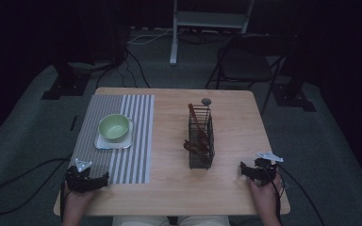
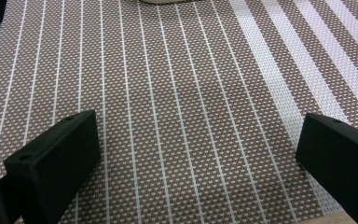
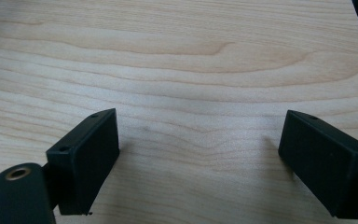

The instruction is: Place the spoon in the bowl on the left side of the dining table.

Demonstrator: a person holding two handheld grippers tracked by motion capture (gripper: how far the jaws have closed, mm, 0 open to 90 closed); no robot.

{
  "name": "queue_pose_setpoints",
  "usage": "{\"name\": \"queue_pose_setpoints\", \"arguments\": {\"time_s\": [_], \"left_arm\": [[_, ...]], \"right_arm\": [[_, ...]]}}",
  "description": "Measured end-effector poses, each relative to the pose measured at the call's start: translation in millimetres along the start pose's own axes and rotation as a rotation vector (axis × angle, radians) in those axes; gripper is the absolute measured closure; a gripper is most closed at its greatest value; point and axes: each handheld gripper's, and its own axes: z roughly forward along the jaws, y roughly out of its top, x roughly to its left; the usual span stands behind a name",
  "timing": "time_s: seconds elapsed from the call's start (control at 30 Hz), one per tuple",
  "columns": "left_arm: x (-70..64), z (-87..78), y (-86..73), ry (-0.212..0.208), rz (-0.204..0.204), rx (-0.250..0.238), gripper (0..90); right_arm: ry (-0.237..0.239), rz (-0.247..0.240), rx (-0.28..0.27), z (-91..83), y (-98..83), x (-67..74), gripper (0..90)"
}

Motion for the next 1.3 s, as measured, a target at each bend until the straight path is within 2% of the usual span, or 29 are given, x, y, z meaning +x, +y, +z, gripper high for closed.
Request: {"name": "queue_pose_setpoints", "arguments": {"time_s": [0.53,1.0,1.17,1.3], "left_arm": [[8.3,-9.5,-8.7,-0.056,0.039,0.004,0.0],[5.4,-10.4,-7.6,-0.094,0.054,0.008,0.0],[1.6,-9.7,-6.1,-0.101,0.066,0.013,0.0],[1.0,-9.0,-5.7,-0.101,0.060,0.014,0.0]], "right_arm": [[0.000,-0.001,0.000,0.0,0.0,0.0,11.5],[0.000,0.000,0.000,0.0,-0.1,0.0,11.5],[0.000,-0.001,0.000,0.0,-0.1,0.0,11.6],[0.000,-0.001,0.000,0.0,-0.1,0.0,11.5]]}}
